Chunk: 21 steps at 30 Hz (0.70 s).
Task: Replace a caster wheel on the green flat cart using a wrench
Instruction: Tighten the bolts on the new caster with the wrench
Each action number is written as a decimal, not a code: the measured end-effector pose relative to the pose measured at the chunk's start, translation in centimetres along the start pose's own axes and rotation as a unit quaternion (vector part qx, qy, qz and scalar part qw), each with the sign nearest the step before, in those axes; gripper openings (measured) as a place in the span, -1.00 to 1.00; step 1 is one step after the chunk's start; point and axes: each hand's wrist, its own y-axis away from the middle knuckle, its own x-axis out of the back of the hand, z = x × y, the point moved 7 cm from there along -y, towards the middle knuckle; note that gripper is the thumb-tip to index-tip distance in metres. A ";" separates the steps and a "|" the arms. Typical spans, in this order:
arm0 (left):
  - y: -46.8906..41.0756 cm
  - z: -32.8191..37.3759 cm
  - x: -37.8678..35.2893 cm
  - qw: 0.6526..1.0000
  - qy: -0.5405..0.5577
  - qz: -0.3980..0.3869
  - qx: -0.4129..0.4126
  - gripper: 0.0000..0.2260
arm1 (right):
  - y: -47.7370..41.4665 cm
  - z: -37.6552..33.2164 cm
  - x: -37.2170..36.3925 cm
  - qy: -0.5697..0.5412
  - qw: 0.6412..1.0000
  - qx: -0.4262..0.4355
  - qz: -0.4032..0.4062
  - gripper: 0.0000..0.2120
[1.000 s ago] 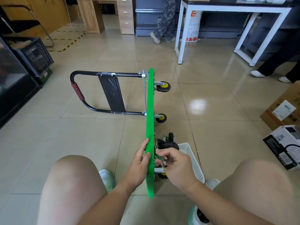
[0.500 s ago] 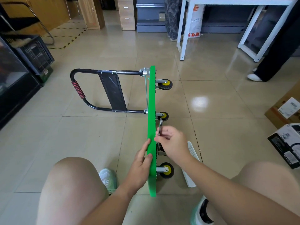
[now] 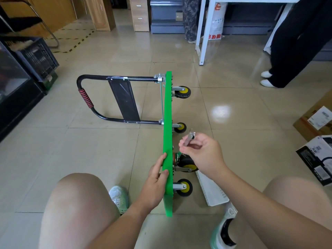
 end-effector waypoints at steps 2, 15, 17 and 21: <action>0.0 -0.1 -0.1 1.000 0.007 -0.002 0.004 -0.56 | 1.5 0.7 -0.1 -0.014 1.000 0.000 -0.012 -0.75; 0.5 0.6 0.1 1.000 0.011 0.010 -0.013 -0.56 | 6.4 5.8 -2.0 -0.001 0.996 0.074 -0.039 -0.57; 0.5 0.5 0.0 1.000 0.011 0.009 -0.016 -0.58 | 6.4 5.7 -2.5 0.020 0.995 0.078 -0.050 -0.59; 0.4 0.6 -0.2 1.000 0.022 0.003 -0.017 -0.59 | 5.9 6.2 -2.7 0.056 0.994 0.077 -0.055 -0.58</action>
